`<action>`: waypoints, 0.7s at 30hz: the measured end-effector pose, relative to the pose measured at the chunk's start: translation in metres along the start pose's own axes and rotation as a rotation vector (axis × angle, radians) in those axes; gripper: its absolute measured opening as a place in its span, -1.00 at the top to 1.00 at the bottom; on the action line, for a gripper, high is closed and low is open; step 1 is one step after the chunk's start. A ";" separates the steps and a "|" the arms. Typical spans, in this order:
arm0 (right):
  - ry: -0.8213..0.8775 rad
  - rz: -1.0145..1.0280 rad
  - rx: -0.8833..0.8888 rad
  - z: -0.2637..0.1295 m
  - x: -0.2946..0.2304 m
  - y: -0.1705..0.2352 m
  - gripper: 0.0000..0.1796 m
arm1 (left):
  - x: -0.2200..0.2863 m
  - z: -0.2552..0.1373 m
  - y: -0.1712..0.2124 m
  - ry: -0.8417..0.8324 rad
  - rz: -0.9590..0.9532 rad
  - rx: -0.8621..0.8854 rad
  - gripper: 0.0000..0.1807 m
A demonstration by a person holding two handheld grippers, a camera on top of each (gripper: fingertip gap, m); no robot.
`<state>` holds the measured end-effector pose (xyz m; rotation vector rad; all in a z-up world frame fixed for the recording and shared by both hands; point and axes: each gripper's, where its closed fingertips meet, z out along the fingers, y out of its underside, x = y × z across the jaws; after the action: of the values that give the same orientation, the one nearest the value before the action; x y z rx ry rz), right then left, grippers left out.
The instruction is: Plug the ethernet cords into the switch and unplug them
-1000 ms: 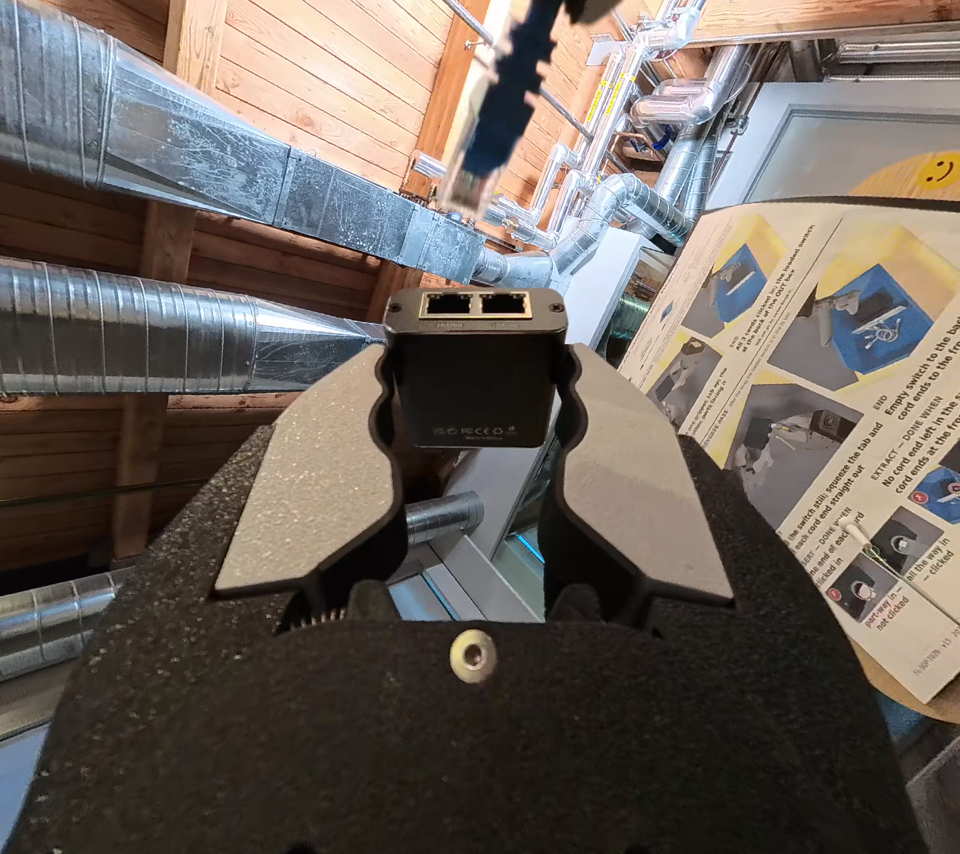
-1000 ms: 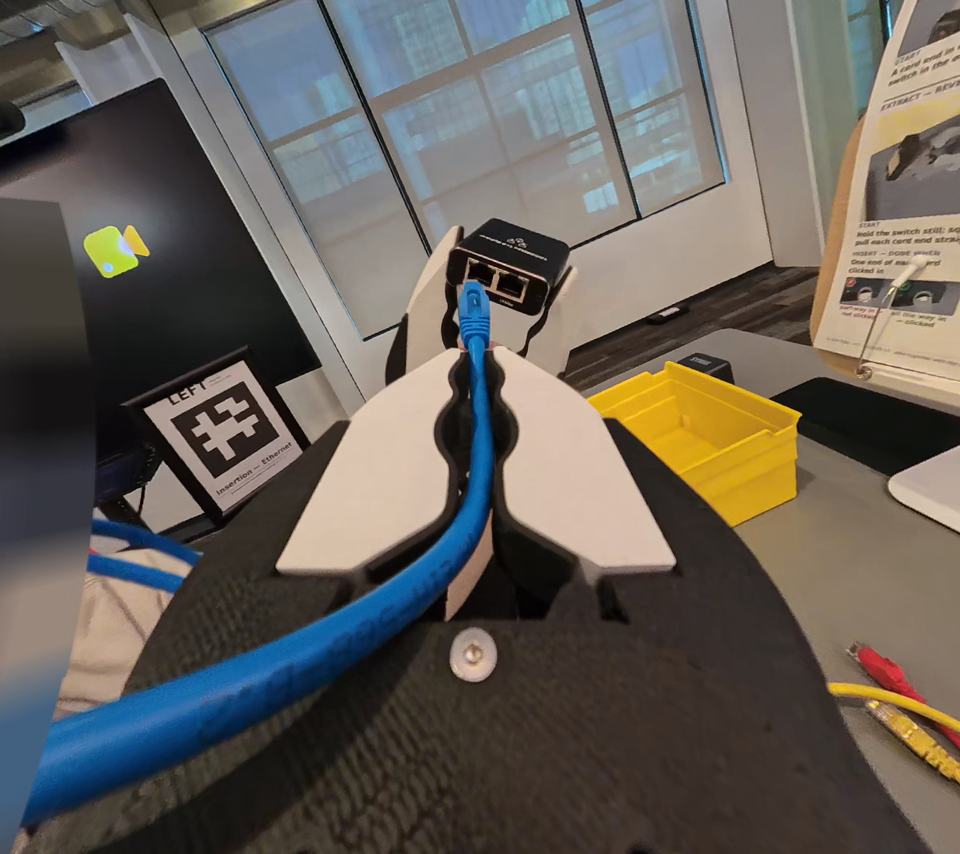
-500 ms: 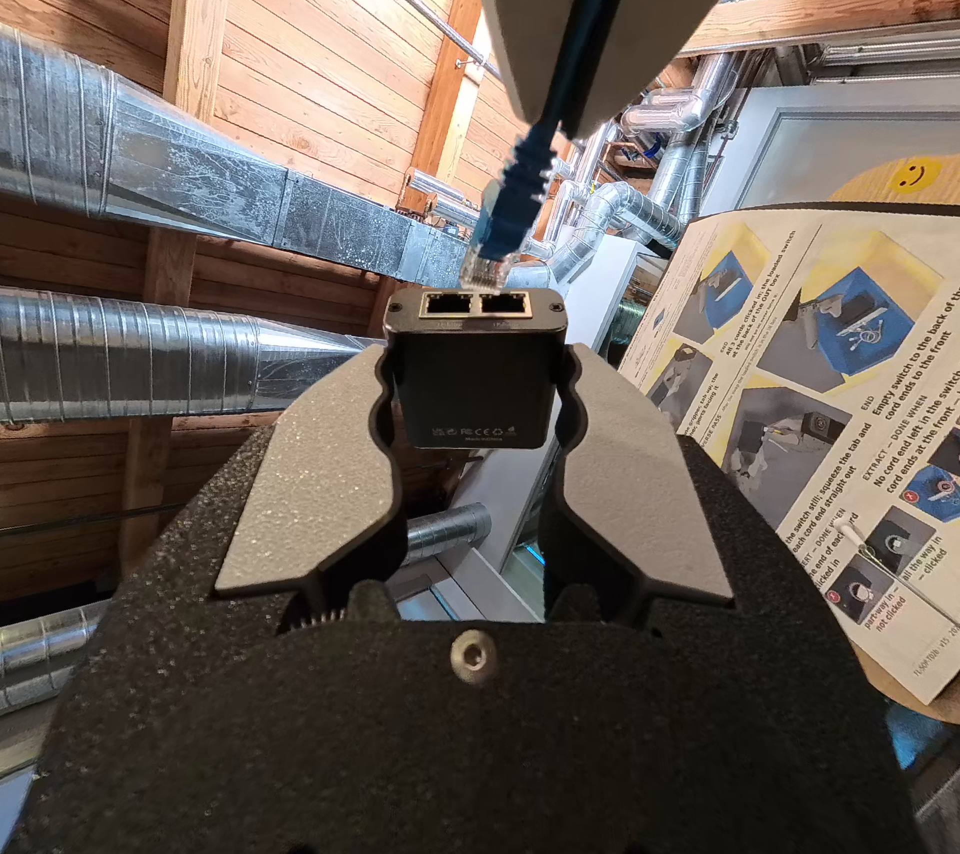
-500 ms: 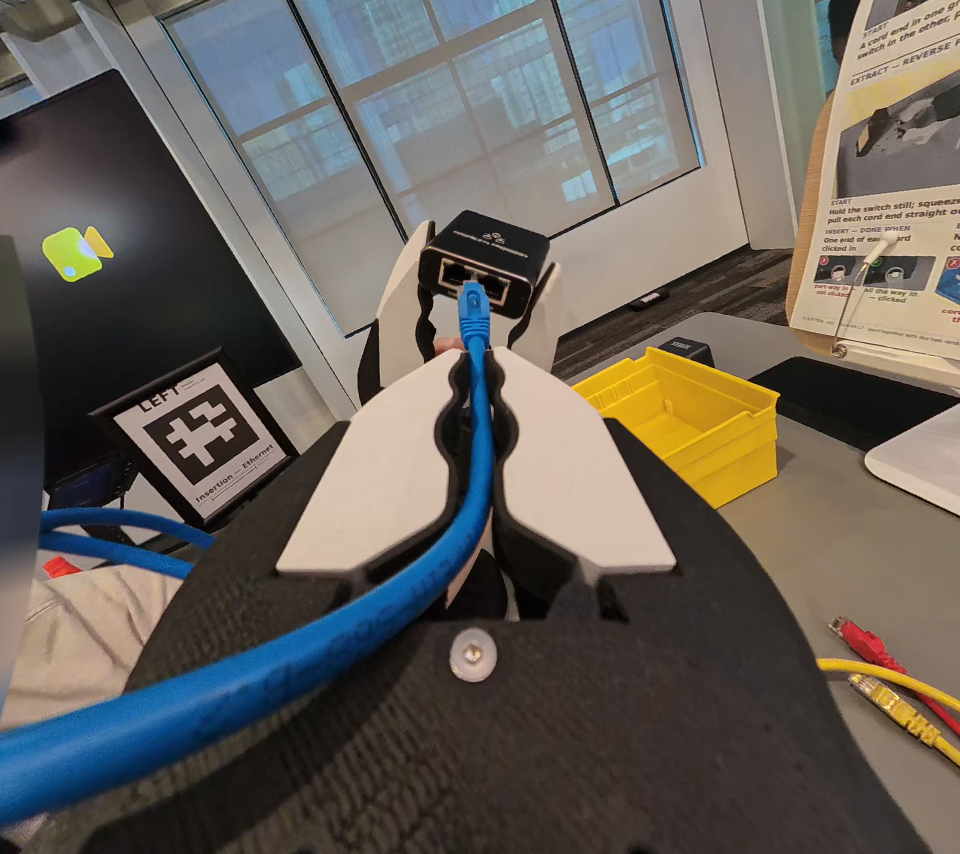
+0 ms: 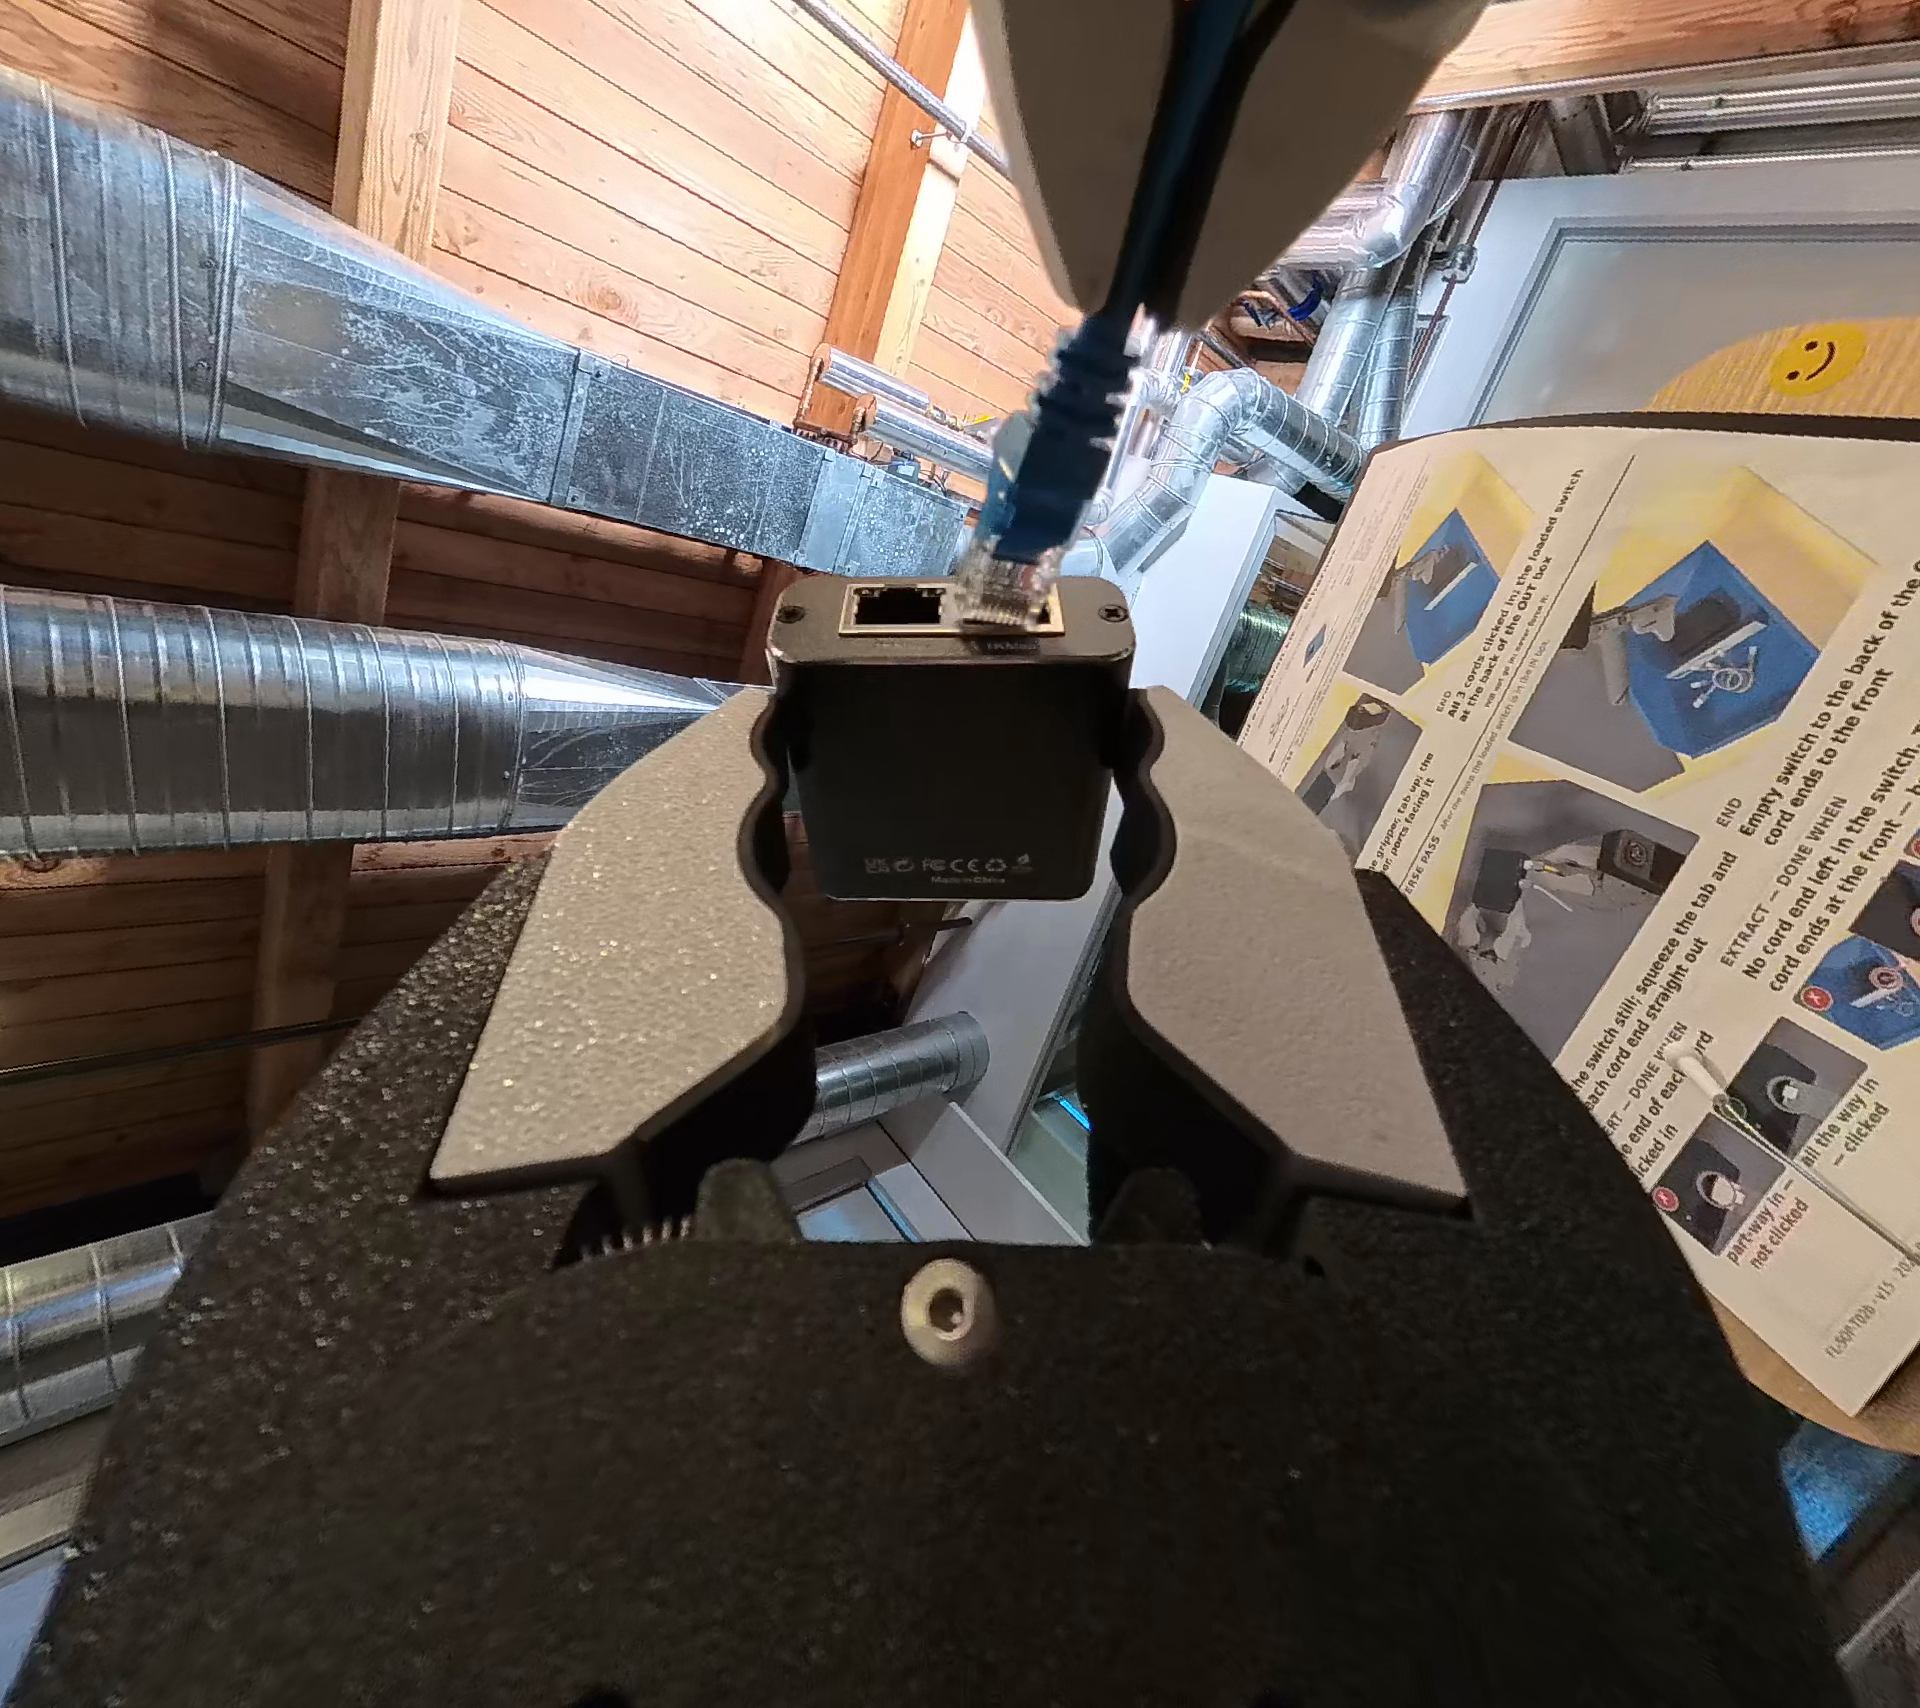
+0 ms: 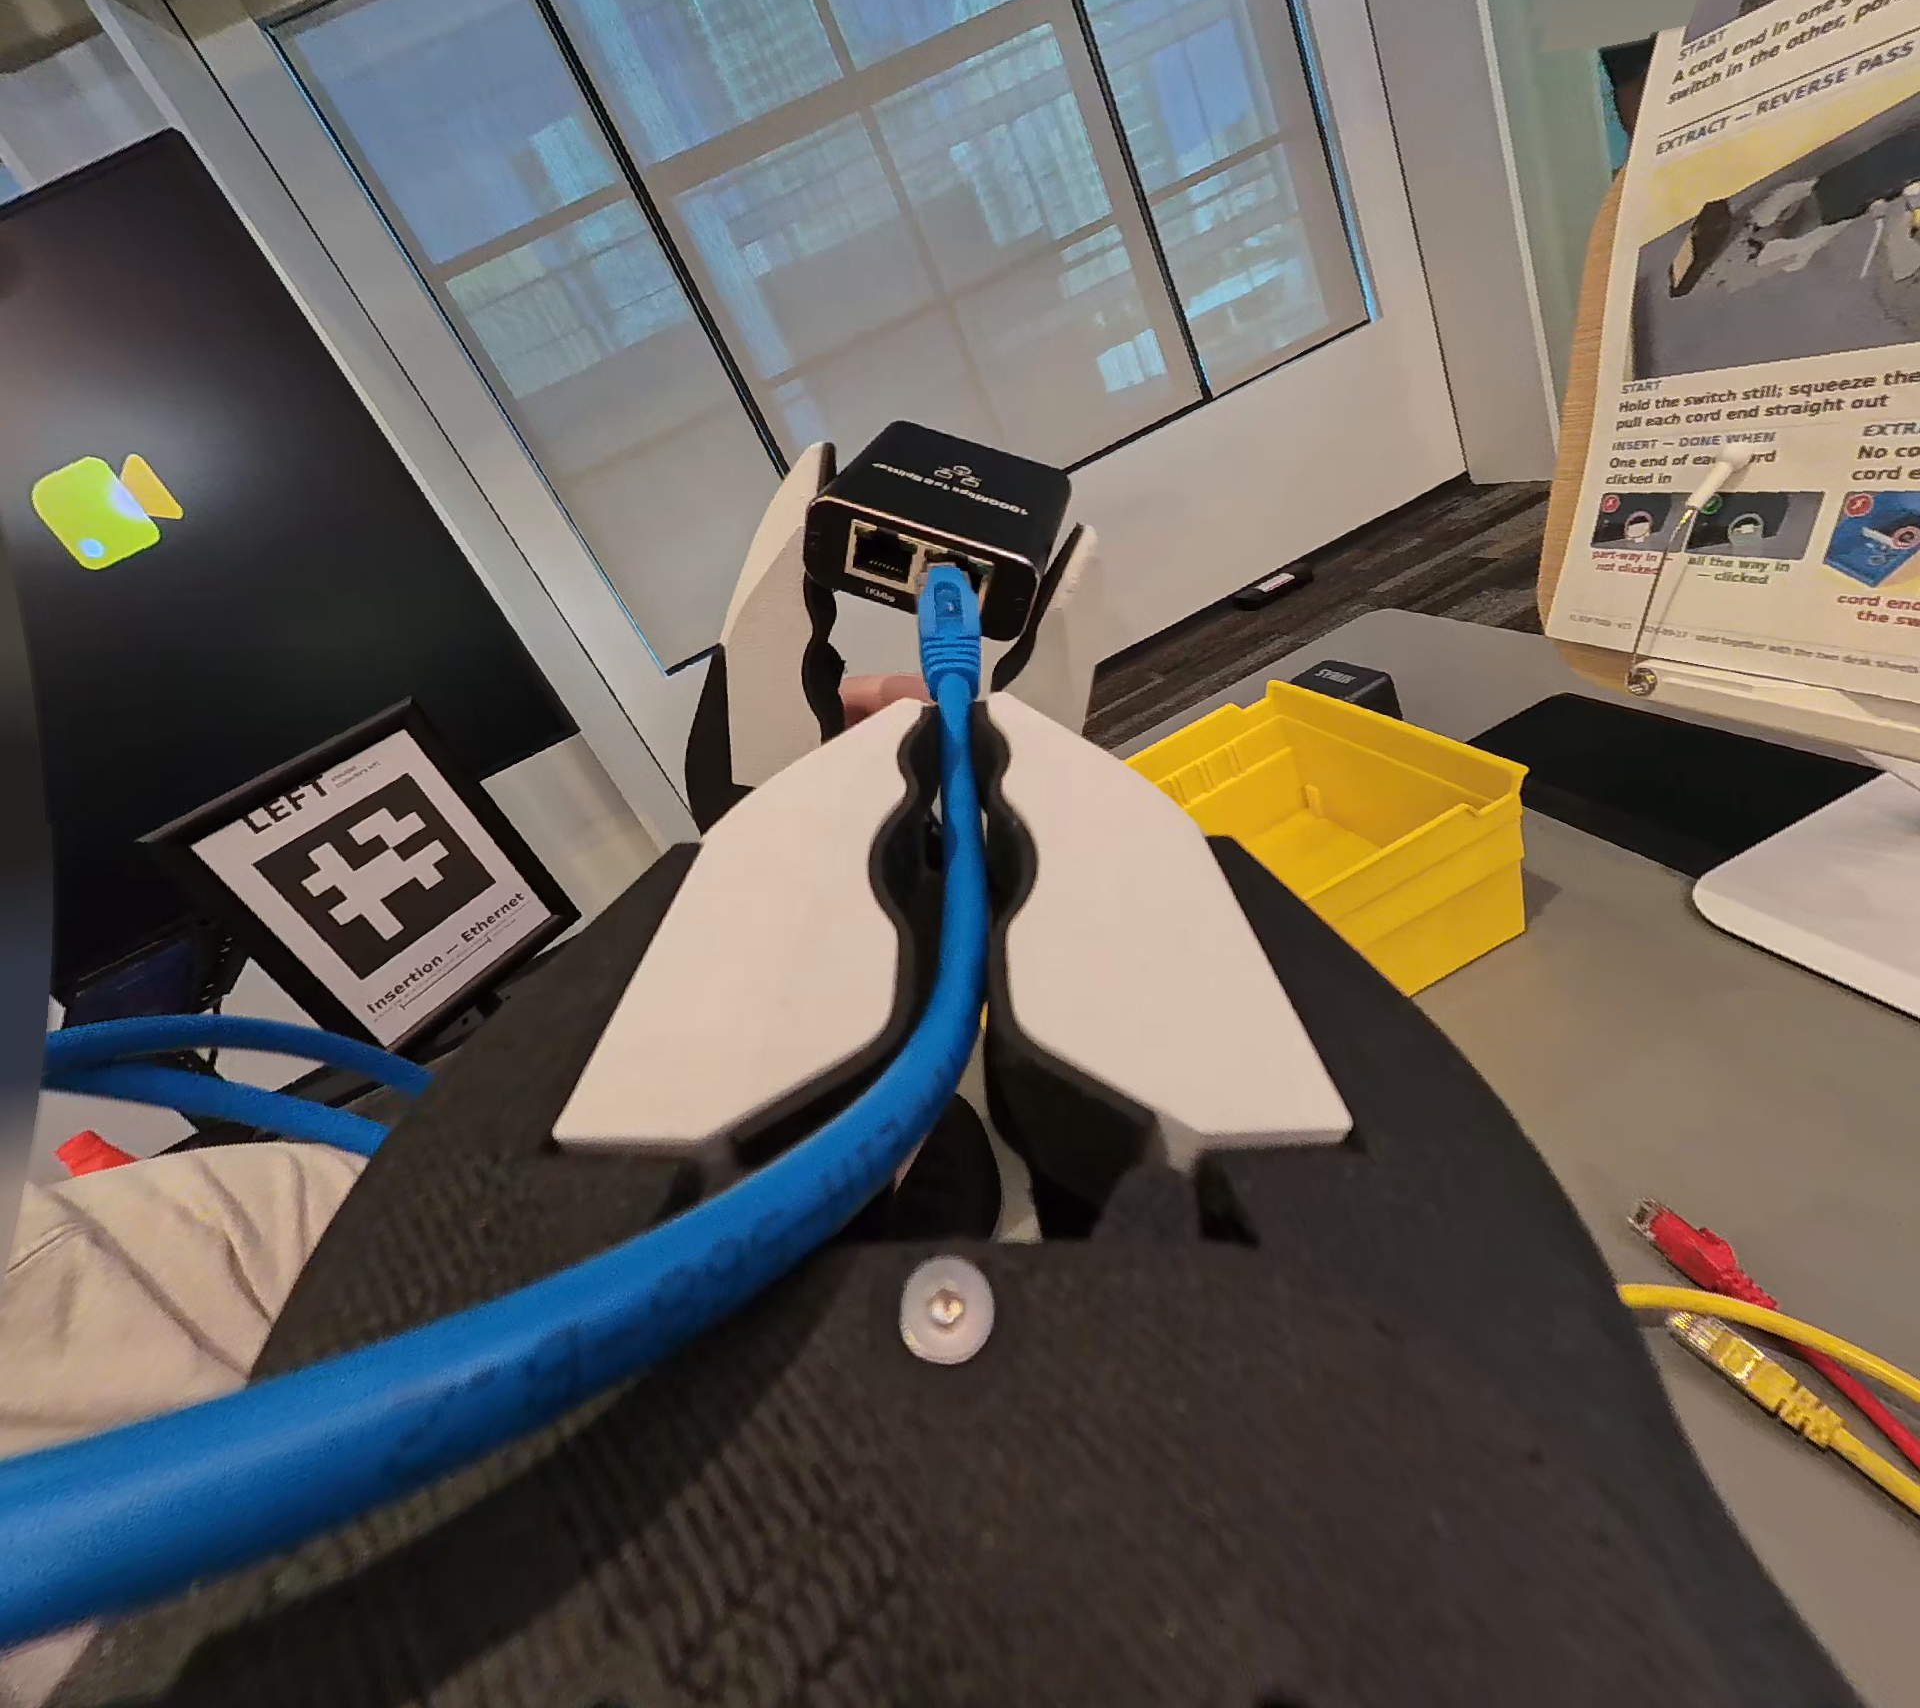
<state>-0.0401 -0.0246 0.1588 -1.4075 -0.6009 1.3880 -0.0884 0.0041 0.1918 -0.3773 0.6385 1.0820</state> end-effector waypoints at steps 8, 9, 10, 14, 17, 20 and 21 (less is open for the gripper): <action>0.000 0.025 0.002 -0.003 0.003 -0.001 0.93 | 0.000 -0.002 -0.004 -0.006 0.018 0.032 0.33; 0.000 0.027 -0.002 -0.003 0.003 -0.001 0.93 | 0.000 -0.003 -0.005 -0.006 0.020 0.043 0.33; 0.001 0.031 -0.003 -0.004 0.004 -0.001 0.94 | 0.001 -0.003 -0.006 -0.004 0.024 0.051 0.33; 0.000 0.036 -0.009 -0.009 0.006 -0.003 0.94 | 0.003 -0.004 -0.011 -0.004 0.037 0.070 0.34; 0.001 0.023 -0.026 -0.013 0.006 -0.004 0.94 | 0.004 -0.005 -0.016 -0.001 0.046 0.089 0.34; 0.004 0.003 -0.045 -0.016 0.005 -0.004 0.94 | 0.004 -0.006 -0.019 0.002 0.049 0.102 0.34; 0.002 0.001 -0.058 -0.016 0.005 -0.002 0.94 | 0.004 -0.006 -0.020 0.001 0.049 0.105 0.34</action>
<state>-0.0232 -0.0246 0.1556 -1.4554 -0.6439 1.3790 -0.0711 -0.0052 0.1838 -0.2725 0.7057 1.0899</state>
